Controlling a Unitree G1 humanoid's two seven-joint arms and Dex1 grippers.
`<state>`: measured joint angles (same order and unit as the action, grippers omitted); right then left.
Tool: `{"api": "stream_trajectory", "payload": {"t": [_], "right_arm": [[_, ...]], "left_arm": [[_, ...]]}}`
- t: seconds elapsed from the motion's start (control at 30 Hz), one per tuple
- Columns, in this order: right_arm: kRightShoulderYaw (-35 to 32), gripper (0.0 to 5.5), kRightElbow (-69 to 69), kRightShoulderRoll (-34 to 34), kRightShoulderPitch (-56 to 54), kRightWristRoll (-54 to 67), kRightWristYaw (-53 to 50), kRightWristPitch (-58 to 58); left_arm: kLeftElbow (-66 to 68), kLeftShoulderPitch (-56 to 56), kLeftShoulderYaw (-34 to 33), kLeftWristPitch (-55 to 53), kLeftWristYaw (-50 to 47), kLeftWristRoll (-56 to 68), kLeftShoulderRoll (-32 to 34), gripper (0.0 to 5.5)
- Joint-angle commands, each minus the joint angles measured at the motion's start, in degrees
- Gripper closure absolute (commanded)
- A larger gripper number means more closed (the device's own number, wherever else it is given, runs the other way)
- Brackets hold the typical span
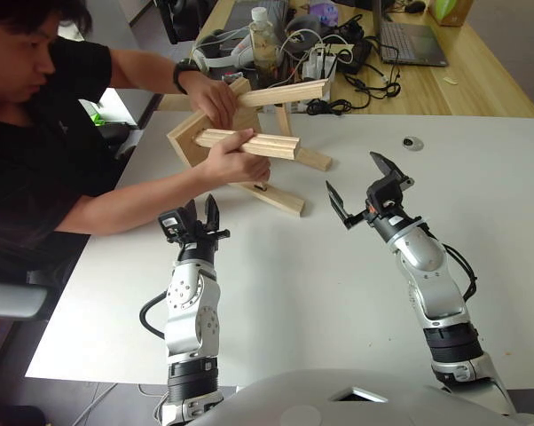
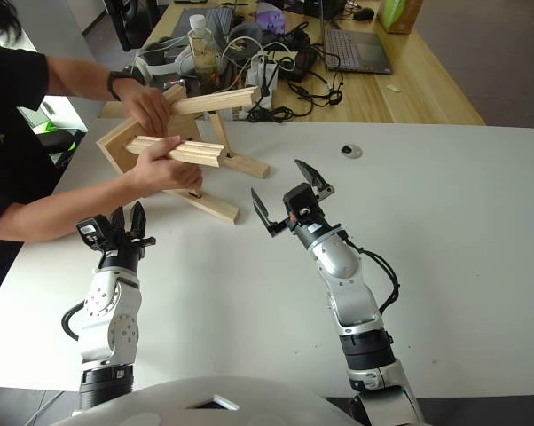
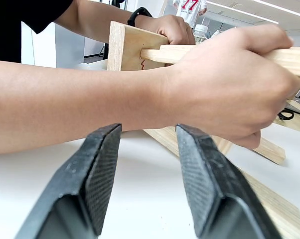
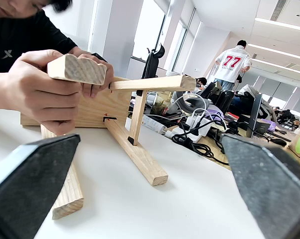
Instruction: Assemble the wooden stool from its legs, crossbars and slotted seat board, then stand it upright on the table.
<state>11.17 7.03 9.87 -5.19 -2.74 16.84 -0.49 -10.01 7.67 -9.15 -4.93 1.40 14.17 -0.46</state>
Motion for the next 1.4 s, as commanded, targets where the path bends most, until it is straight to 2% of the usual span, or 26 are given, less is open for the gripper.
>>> {"api": "stream_trajectory", "payload": {"t": [0.03,1.07,1.4], "right_arm": [[0.2,0.15,0.7,0.2,-0.7,-0.8,-0.1,1.2],[0.5,0.15,3.3,-1.4,-2.5,-1.8,-1.5,2.9],[-1.9,0.15,11.1,11.3,-1.0,-14.6,-2.3,-16.2]], "left_arm": [[-0.8,0.5,-0.1,-0.7,-0.2,-0.2,0.1,3.47],[-3.8,0.5,0.4,-3.1,-1.3,-0.4,0.3,3.47],[-5.7,2.7,0.4,-2.9,-2.6,-0.3,-1.1,3.47]]}}
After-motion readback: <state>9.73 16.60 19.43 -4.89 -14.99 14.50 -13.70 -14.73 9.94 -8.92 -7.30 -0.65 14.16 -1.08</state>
